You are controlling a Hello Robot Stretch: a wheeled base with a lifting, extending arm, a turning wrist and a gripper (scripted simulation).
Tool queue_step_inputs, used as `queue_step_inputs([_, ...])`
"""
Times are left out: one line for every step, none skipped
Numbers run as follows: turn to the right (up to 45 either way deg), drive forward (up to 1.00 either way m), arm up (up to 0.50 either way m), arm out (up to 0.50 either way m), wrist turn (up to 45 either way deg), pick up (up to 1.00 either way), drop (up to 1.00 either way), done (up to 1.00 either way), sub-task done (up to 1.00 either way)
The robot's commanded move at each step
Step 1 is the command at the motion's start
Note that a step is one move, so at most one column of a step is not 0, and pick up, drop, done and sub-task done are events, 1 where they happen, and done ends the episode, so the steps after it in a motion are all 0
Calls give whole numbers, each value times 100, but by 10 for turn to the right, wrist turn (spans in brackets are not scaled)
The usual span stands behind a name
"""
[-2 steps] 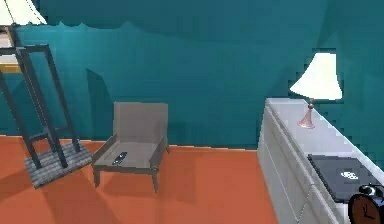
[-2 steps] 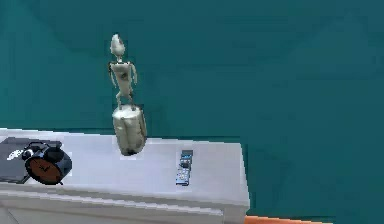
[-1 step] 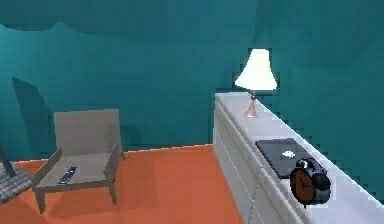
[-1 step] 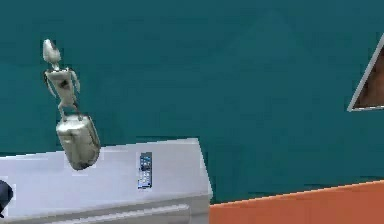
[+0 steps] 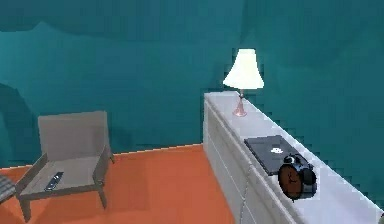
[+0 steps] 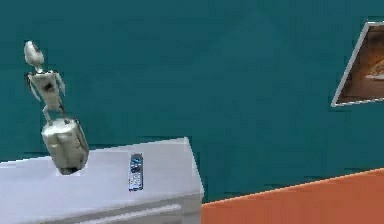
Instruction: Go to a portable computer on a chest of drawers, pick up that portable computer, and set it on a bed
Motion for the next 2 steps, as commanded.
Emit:
queue_step_inputs([0, 100, 0, 0, 0, 0, 0, 0, 0])
queue_step_inputs([0, 15, 0, 0, 0, 0, 0, 0, 0])
